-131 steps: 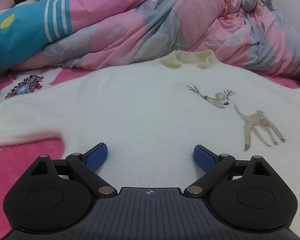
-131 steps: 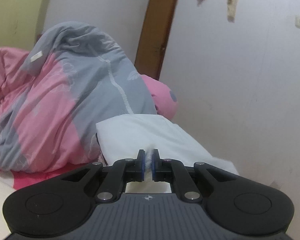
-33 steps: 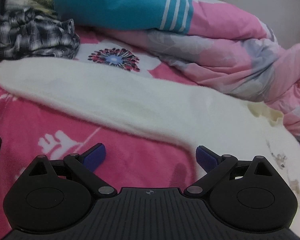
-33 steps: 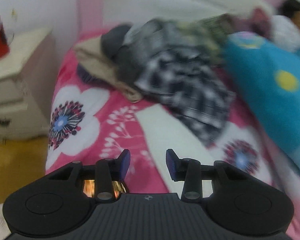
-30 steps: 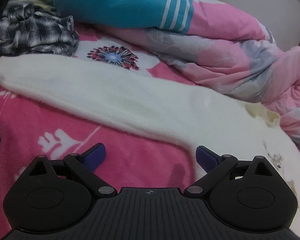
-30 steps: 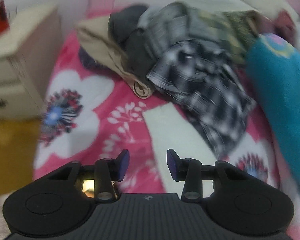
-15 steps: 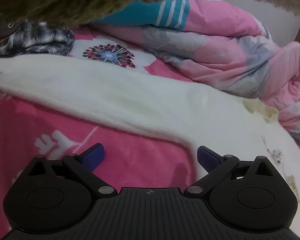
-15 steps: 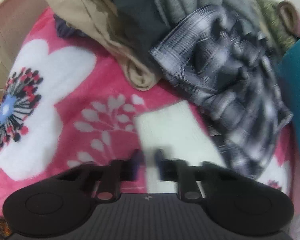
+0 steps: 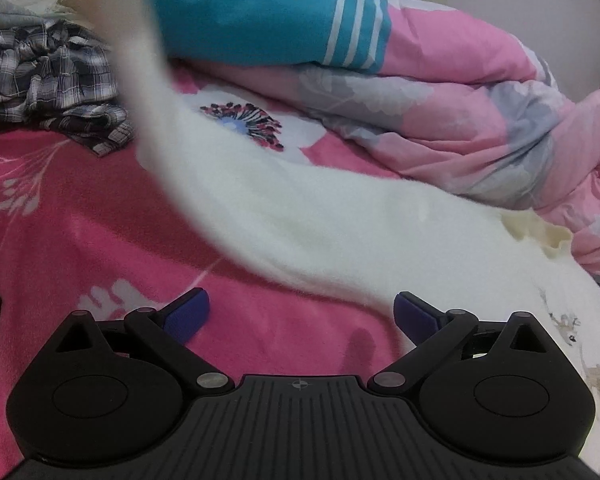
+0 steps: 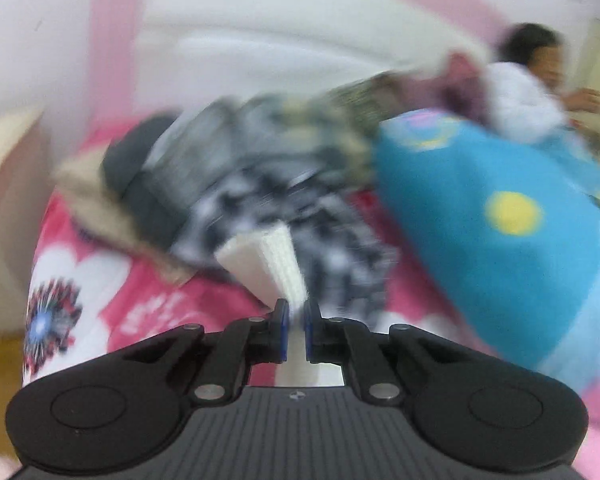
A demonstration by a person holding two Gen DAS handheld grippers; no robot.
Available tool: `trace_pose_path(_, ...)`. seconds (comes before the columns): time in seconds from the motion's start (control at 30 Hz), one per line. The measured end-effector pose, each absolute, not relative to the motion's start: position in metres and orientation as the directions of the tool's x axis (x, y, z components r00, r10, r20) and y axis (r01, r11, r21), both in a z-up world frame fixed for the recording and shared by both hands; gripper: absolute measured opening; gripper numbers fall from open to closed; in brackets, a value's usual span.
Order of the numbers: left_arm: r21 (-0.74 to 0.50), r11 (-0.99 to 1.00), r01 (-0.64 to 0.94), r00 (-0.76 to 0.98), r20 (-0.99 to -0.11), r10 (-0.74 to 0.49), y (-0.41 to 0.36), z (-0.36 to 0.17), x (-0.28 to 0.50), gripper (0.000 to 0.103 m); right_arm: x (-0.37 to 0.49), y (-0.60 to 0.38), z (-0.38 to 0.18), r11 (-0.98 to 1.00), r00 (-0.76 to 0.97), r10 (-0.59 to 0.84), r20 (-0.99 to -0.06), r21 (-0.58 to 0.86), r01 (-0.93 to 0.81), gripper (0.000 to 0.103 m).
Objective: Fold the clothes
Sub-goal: 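Grasp the sweatshirt side edge with the right gripper, then fold the side edge over the body and open the right gripper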
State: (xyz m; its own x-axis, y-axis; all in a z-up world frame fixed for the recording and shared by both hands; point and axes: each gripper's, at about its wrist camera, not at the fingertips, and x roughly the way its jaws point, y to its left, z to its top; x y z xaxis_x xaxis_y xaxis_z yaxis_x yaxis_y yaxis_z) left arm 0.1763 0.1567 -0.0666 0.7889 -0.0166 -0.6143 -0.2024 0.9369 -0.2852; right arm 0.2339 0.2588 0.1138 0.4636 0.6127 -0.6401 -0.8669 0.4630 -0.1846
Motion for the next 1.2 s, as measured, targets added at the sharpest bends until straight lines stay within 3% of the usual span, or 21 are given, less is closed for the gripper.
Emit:
trace_pose_path(0.27,-0.2,0.954,-0.223,0.778,-0.627,0.05,0.143,-0.071,0.183,0.101,0.237,0.129,0.178,0.691,0.658,0.615,-0.435,-0.104,-0.715,0.007)
trace_pose_path(0.63,-0.188,0.958,-0.218,0.777,-0.628,0.053,0.141,-0.071,0.179,0.102,0.251,-0.021,0.178,0.873,0.809,0.466,-0.358,0.041,-0.486,0.007)
trace_pose_path(0.83,-0.226,0.958,-0.178,0.788,-0.616,0.001,0.148,-0.07,0.168,0.102,0.255,-0.128,0.134,0.932,0.851,0.354,-0.387,0.219,-0.288,0.007)
trace_pose_path(1.0,-0.222,0.958,-0.184,0.789,-0.614,0.01,0.145,-0.068,0.168,0.102,0.243,-0.223,0.044,0.903,0.83,0.291,-0.475,0.422,-0.074,0.007)
trace_pose_path(1.2,-0.255,0.947,-0.194,0.792,-0.611,-0.002,0.144,-0.066,0.171,0.102,0.219,-0.311,-0.067,0.694,0.769,0.364,-0.526,0.704,0.153,0.008)
